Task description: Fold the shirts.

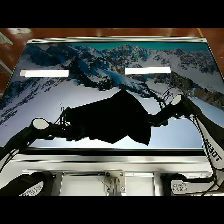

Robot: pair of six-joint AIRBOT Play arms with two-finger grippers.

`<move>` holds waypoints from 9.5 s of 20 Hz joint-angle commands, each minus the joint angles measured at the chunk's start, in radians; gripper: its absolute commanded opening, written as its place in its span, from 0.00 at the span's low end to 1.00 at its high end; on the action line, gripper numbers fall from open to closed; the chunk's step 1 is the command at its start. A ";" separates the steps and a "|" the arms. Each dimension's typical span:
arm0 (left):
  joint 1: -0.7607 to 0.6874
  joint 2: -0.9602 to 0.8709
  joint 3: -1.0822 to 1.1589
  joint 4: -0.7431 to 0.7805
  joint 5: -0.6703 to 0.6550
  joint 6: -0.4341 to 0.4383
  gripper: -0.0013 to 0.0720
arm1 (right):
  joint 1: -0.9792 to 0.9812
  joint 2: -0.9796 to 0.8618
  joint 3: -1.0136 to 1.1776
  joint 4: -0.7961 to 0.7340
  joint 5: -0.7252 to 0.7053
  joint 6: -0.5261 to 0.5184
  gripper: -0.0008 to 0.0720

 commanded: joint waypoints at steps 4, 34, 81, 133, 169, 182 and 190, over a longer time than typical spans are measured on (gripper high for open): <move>0.076 0.199 0.200 0.198 -0.010 -0.114 0.06 | -0.015 0.209 0.107 0.011 0.082 -0.013 0.10; 0.156 0.274 0.626 0.742 0.007 -0.428 0.07 | 0.016 0.525 0.279 -0.060 -0.215 0.273 0.10; 0.173 -0.180 -0.035 -0.029 0.006 -0.022 0.07 | -0.385 0.238 -0.198 0.200 0.076 -0.122 0.94; 0.185 0.141 0.568 0.888 -0.044 -0.290 0.07 | -0.032 0.023 0.778 -0.055 -0.001 -0.015 0.10; 0.394 -0.276 0.032 0.174 -0.151 0.126 0.92 | -0.439 0.081 0.180 0.071 0.362 0.062 0.79; 0.297 -0.281 0.034 -0.019 -0.060 0.169 0.07 | -0.439 0.081 -0.007 -0.117 0.297 -0.025 0.93; 0.297 -0.134 0.034 -0.019 -0.078 0.172 0.07 | -0.439 0.079 -0.168 0.097 -0.060 -0.058 0.81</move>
